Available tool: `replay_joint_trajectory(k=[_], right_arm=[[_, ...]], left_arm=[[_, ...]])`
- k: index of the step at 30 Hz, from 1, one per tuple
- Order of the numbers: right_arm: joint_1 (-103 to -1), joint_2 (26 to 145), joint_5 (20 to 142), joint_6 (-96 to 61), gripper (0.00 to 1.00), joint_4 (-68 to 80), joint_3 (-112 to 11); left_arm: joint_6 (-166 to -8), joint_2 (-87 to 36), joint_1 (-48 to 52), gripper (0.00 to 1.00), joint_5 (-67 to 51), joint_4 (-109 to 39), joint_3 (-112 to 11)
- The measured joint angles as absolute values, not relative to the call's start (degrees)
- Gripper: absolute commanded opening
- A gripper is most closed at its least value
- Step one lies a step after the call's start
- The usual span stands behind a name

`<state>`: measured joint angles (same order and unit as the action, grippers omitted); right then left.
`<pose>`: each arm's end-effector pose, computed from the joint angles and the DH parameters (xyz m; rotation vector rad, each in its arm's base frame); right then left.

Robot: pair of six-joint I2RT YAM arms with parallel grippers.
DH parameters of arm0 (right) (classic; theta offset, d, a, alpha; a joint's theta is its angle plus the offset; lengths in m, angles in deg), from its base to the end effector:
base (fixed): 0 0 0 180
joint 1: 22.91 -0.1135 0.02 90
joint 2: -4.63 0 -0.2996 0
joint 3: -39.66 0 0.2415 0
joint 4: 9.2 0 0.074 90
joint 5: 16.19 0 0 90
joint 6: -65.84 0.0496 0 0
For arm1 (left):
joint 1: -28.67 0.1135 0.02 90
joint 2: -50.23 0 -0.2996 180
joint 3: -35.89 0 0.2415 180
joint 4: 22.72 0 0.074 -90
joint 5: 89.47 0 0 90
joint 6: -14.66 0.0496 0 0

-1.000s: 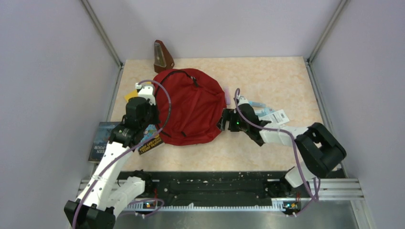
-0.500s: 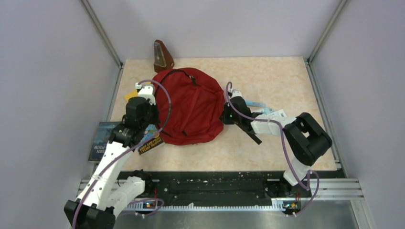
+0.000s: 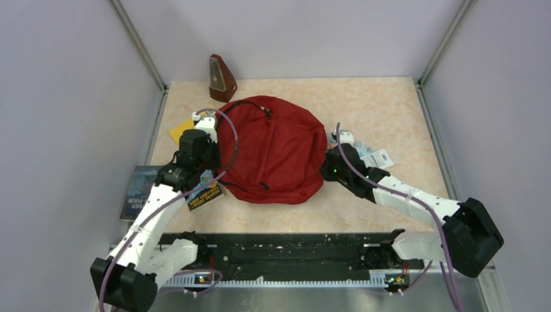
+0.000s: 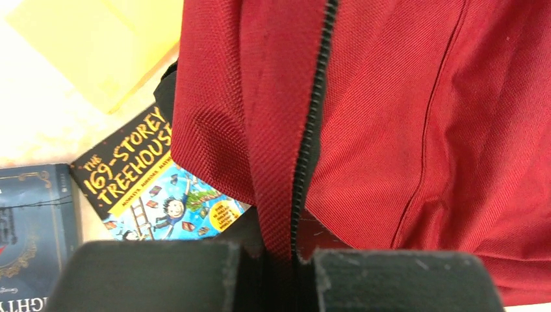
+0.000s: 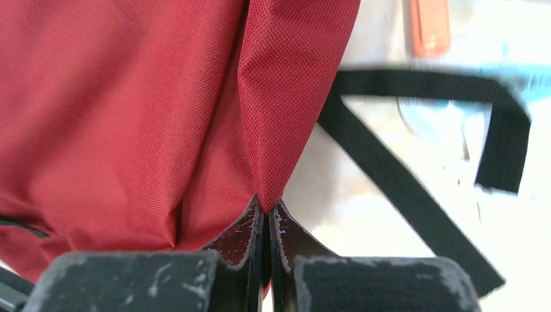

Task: Pack the student bag
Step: Place the student bag at the center of the board.

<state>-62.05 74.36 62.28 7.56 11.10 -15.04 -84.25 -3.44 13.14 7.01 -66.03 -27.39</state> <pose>0.1997 0.1498 0.2610 -0.0279 2.2141 0.4807 0.1780 -0.0437 0.3268 0.0593 2.1565 -0.1249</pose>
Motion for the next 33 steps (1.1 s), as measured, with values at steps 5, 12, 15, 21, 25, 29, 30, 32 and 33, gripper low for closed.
replay_joint_trajectory(k=[5, 12, 15, 21, 25, 29, 30, 32, 33], right_arm=[[-63.82, 71.98, 62.67, 11.10, 0.11, 14.47, -8.15], [-63.77, 69.49, 61.14, 11.26, 0.64, 20.13, -7.41], [-63.64, 68.24, 60.31, 9.88, 0.75, 22.25, -7.47], [-63.62, 61.86, 56.64, 5.03, 0.77, 24.83, -7.78], [-63.62, 59.35, 57.84, 0.59, 0.77, 24.43, -8.68], [-63.62, 59.48, 65.41, -3.43, 0.77, 20.54, -8.98], [-63.64, 59.89, 67.05, -3.82, 0.77, 19.49, -9.03], [-63.64, 61.71, 70.52, -4.52, 0.77, 16.96, -9.57], [-63.64, 63.21, 71.94, -4.61, 0.77, 15.56, -10.12]], left_arm=[[-84.47, -7.68, 12.51, 0.05, 3.93, -68.55, -28.09], [-83.14, -10.43, 12.92, 0.91, 6.18, -70.14, -29.01], [-83.22, -9.54, 13.34, 0.93, 10.01, -69.24, -30.13], [-83.60, -5.54, 13.27, 0.92, 15.10, -66.88, -30.24], [-82.68, -4.81, 11.70, 0.89, 10.05, -65.35, -30.24], [-81.74, -6.34, 9.12, 0.91, 2.25, -64.72, -30.24], [-81.61, -7.11, 8.68, 0.92, 0.37, -64.52, -30.24], [-81.63, -8.55, 8.42, 0.93, -1.62, -64.39, -30.24], [-81.69, -9.45, 8.42, 0.93, -2.28, -64.39, -30.24]])
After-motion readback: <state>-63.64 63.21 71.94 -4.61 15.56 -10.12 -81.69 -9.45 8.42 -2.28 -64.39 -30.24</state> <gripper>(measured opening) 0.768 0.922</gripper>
